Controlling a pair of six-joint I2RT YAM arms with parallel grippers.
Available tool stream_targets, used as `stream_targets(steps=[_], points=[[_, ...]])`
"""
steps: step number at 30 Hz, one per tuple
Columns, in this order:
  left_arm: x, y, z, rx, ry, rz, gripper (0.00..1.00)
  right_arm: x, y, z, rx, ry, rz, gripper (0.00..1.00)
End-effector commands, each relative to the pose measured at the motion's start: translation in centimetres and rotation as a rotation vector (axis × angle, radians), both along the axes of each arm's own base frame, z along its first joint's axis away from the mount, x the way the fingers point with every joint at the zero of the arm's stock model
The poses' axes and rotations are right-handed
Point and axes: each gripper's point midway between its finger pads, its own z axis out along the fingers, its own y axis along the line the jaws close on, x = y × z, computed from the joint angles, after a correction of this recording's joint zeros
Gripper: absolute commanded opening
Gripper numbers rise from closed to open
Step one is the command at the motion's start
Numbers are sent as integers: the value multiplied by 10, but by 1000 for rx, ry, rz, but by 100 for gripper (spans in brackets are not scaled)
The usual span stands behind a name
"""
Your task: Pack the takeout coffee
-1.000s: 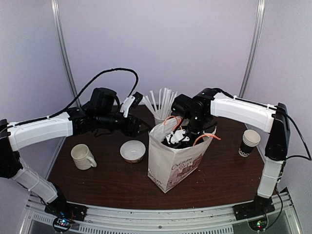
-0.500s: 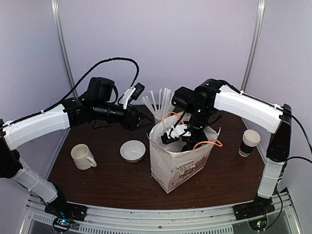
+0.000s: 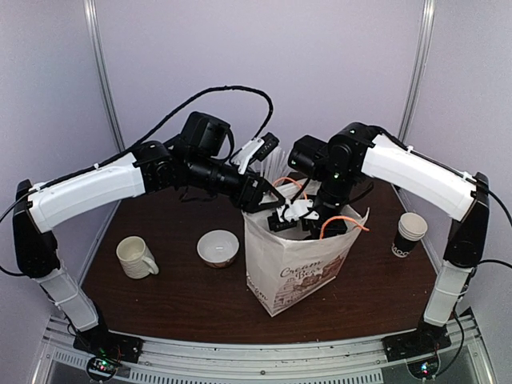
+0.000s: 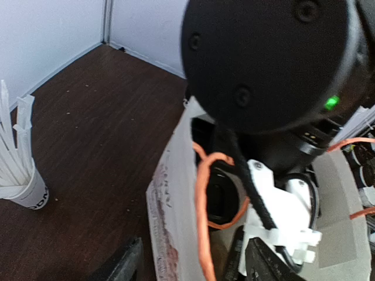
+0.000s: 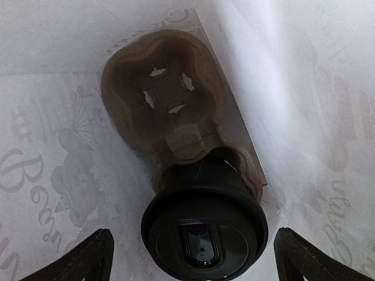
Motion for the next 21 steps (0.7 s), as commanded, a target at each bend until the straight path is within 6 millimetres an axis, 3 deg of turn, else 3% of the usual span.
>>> stream_targets(steps=[1, 10, 12, 15, 21], points=[[12, 4, -16, 75, -3, 55, 58, 1, -2, 8, 31, -22, -32, 100], [23, 5, -27, 105, -24, 97, 38, -20, -5, 14, 62, 35, 56, 99], [22, 1, -25, 95, -28, 84, 26, -28, -5, 18, 80, 64, 84, 99], [21, -4, -25, 94, -26, 55, 0, -38, -3, 30, 126, 86, 117, 100], [17, -12, -22, 85, -18, 5, 0, -23, 7, 48, 189, 1, 81, 99]])
